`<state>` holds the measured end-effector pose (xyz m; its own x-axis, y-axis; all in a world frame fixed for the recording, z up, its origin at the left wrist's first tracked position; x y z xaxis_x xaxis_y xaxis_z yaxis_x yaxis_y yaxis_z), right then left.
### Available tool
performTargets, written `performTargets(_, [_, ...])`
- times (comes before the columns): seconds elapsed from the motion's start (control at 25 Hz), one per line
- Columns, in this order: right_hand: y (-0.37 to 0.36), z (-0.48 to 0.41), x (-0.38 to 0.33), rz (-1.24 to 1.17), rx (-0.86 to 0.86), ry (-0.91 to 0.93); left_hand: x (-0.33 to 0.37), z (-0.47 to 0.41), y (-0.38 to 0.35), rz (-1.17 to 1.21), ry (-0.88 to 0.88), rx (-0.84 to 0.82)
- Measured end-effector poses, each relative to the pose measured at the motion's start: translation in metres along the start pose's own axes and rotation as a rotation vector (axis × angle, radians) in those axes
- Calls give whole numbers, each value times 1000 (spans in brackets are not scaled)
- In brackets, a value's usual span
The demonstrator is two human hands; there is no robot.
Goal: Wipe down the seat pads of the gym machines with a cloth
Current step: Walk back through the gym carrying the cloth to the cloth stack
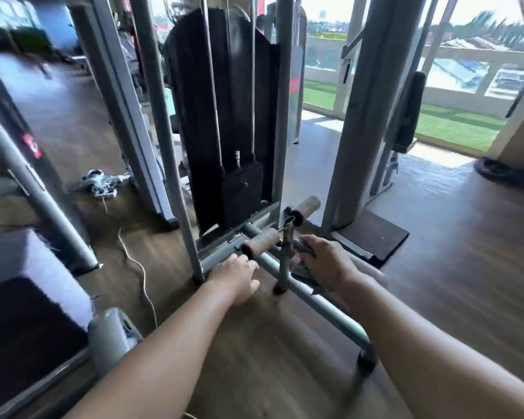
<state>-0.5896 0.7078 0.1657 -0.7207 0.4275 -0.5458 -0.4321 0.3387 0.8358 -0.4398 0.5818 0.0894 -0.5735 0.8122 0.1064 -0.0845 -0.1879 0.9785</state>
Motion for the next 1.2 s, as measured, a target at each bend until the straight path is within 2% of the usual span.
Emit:
performTargets(0.2, [-46, -107, -55, 17, -141, 235, -91, -19, 18, 94, 266, 56])
performTargets(0.36, [-98, -167, -133, -4, -260, 422, -165, 2, 32, 164, 462, 119])
performTargets(0.56, [-175, -218, -222, -47, -391, 519, -262, 14, 29, 207, 606, 105])
performTargets(0.88, [-279, -319, -352, -51, -428, 571, -441, -17, 47, 209, 646, 107])
performTargets(1.2, [-365, -436, -452, -65, -450, 591, -571, -75, 77, 174, 684, 108])
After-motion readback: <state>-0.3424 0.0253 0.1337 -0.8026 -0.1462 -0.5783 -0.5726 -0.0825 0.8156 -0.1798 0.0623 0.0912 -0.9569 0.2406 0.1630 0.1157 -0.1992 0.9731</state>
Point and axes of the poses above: each hand's wrist, its own z-axis away from the middle knuckle, its own y-axis out of the back of the hand, x = y × z, the point moved 8 cm from there along -z, towards the middle knuckle, and after that the axes turned 4 degrees about -y, right-handed, at the moved point
